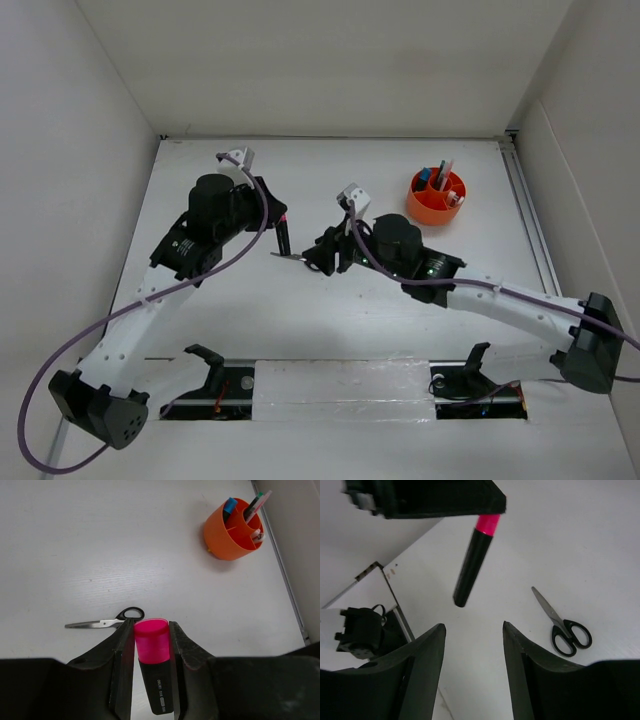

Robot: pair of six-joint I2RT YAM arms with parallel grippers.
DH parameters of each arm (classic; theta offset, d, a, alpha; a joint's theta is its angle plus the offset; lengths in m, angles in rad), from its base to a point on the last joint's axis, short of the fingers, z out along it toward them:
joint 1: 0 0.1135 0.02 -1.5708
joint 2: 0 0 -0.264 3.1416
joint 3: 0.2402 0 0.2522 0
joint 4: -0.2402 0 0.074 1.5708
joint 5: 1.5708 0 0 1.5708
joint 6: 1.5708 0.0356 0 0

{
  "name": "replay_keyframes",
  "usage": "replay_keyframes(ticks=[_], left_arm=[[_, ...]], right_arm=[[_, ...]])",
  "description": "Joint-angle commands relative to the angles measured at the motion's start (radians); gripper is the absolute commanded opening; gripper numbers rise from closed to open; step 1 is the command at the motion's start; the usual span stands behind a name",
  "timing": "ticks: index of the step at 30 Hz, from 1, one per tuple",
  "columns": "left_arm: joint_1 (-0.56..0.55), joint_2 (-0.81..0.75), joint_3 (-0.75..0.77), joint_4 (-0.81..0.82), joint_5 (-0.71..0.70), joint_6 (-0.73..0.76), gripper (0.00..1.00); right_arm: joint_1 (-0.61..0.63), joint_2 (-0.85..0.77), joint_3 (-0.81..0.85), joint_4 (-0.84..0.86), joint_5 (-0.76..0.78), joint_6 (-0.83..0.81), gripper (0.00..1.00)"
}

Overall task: Sort the stationery into containers
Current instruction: Pick up the pen from the center of the board.

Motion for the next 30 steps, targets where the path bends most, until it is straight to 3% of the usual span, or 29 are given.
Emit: replay_keyframes(ticks=[1, 4, 9, 27, 30], left_arm=[[0.001, -0.050, -0.026, 0.065, 0.038, 0.043, 0.00], [0.001, -0.065, -0.036, 0.076, 0.064, 0.043, 0.00], [0.001, -0.065, -0.045, 0.076, 0.075, 0.043, 0.00], [0.001, -0.056, -0.045, 0.085, 0.128, 0.052, 0.00], [0.001, -0.056, -0.054, 0.085, 0.141, 0.052, 0.00]], right_arm=[[0.007, 0.049, 0.066, 0.099, 0.055, 0.031, 0.55], [0.007, 0.103, 0.066, 0.173, 0.136, 0.061, 0.51], [0.007, 0.155, 0.068, 0.283, 0.104, 0.087, 0.51], [0.007, 0.304, 0.161, 0.334, 0.065, 0.106, 0.50], [-0.002, 0.326, 0.183, 0.334, 0.065, 0.106, 0.37]])
